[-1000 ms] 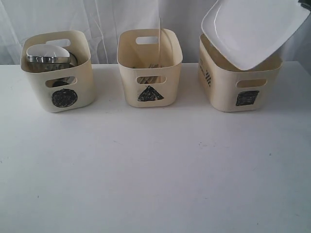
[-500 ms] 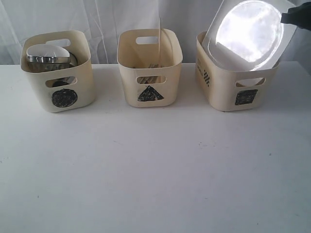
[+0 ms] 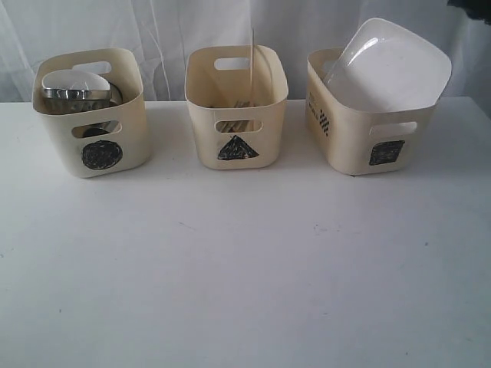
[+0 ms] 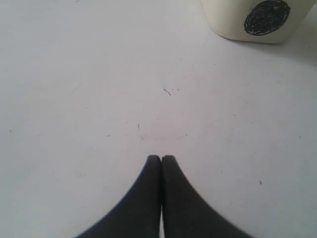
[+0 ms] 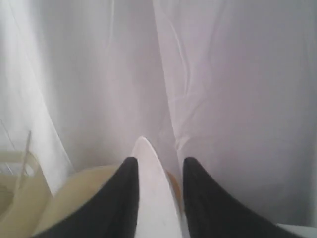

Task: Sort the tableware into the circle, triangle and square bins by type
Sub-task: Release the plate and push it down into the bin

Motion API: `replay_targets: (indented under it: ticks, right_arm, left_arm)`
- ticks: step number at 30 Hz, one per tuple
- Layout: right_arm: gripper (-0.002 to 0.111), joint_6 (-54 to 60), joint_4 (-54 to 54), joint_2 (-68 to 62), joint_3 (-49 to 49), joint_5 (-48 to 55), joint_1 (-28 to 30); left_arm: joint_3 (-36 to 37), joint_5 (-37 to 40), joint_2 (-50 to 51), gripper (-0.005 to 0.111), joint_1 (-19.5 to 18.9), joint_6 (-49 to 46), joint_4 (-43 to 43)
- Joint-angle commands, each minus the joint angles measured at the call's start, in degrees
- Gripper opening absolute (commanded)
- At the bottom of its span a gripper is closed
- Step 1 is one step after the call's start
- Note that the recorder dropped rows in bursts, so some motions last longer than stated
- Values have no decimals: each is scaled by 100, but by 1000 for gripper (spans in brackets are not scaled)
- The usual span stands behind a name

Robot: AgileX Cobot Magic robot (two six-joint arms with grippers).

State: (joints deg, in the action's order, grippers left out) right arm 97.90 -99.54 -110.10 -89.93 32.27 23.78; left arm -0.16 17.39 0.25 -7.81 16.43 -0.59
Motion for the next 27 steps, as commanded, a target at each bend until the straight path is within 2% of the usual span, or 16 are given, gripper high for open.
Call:
replay_targets:
  ticks: [1,3,5,8,10,12,15,17,19,21,23,24,26,27]
  right_arm:
    - [13,-2157,92,772,-28,511,-2]
    - [0,-3189,120,1049,-3,1015,-73]
    - [0,-3936,16,1256,90,1478,-218]
    - [0,-4004,-41,1654,361,1922,-717]
    - [0,-3692,-41,2092,648,1648,-1151]
    - [0,-3418,551,2676,1049,462,-1766]
    - [0,-3937,3414,3518,1899,-2022,-2857]
    - [0,-4321,5566,3974,2534,-2701,-3317]
    - [0,-4258,6793,4346,3152,-3227,-3417]
    - [0,-3674,7337,4542,3573,-3880,-3326]
    - [0,-2730,7340,4613,3818,-4920,-3199]
    - [0,-2629,7255,4666,3841,-5424,-3170]
    - [0,-3032,6825,4786,3793,-6183,-3180]
    - [0,-3769,6574,4953,3709,-6320,-3180]
  left_arm:
    - [16,64,-25,0,-2,2,-63]
    - [16,64,-25,0,-2,2,-63]
    - [16,64,-25,0,-2,2,-63]
    - [16,64,-25,0,-2,2,-63]
    - [16,64,-25,0,-2,2,-63]
    - [16,64,-25,0,-2,2,-63]
    - [16,64,-25,0,-2,2,-63]
    - [16,64,-25,0,-2,2,-63]
    - [16,64,-25,0,-2,2,-63]
    - [16,64,-25,0,-2,2,-63]
    - [16,64,-25,0,-2,2,-63]
    - [16,64,-25,0,-2,2,-63]
    - [16,64,-25,0,-2,2,-63]
    - [16,64,-25,0,-2,2,-63]
